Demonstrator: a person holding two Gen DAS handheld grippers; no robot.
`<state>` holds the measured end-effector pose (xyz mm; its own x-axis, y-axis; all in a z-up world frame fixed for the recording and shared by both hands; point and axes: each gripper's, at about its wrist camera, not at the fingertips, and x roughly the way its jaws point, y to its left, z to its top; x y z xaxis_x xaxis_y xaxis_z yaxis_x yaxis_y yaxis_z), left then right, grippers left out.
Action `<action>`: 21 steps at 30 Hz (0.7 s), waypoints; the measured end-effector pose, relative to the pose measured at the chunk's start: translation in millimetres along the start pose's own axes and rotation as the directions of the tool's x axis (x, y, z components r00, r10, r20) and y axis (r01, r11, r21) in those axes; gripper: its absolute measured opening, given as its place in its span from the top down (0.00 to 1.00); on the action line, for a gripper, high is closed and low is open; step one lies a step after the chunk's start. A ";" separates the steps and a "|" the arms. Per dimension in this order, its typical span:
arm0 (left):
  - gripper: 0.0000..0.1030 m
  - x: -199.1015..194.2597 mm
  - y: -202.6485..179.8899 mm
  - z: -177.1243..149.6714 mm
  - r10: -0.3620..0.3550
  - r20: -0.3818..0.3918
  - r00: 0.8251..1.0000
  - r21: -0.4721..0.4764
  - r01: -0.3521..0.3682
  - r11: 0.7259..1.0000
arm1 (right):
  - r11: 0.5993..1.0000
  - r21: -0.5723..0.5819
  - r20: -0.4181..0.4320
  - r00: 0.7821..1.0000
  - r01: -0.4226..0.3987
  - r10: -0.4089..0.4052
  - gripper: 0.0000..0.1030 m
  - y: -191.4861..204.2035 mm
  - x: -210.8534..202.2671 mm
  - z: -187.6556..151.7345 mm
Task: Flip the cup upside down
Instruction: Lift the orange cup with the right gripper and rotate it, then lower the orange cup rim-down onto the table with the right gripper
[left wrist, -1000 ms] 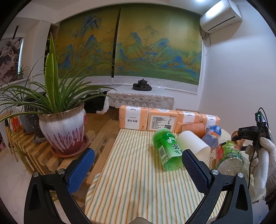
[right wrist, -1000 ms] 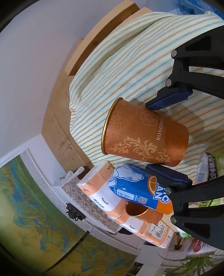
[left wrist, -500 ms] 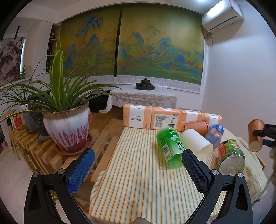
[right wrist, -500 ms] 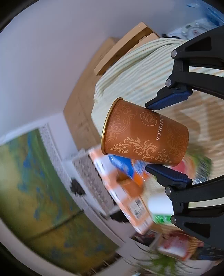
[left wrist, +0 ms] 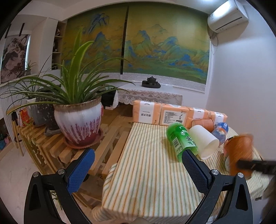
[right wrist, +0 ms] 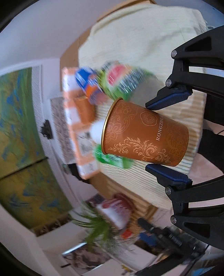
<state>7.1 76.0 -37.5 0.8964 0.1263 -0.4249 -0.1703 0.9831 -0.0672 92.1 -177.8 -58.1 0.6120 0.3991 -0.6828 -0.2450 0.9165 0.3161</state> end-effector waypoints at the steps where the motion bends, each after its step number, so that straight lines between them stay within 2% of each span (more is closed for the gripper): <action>1: 0.01 -0.4 1.6 -0.8 0.001 0.000 1.000 -0.001 -0.001 1.000 | 1.000 -0.013 -0.025 1.000 -0.005 0.004 0.41 5.4 10.3 -2.6; 4: 0.01 -2.6 4.5 -1.7 0.005 0.001 1.000 -0.005 -0.005 1.000 | 0.999 -0.053 -0.069 0.998 -0.001 -0.003 0.41 19.2 32.9 -12.3; 11: 0.01 -2.8 5.8 -5.6 0.007 -0.008 1.000 -0.011 -0.007 1.000 | 0.994 -0.110 -0.104 0.994 0.019 -0.031 0.41 28.2 57.1 -20.4; 18: 0.01 -4.0 4.6 -4.4 0.013 -0.005 1.000 -0.017 -0.013 1.000 | 0.995 -0.105 -0.118 0.993 0.004 -0.016 0.40 25.4 63.4 -17.1; 21: 0.01 -3.6 2.6 -4.1 0.014 -0.004 1.000 -0.013 -0.014 1.000 | 0.995 -0.100 -0.115 0.993 0.003 -0.015 0.36 24.7 63.4 -15.7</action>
<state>1.7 77.6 -39.9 0.8922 0.1391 -0.4297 -0.1881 0.9794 -0.0734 113.1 -129.5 -104.0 0.5253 0.3861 -0.7583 -0.3170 0.9158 0.2467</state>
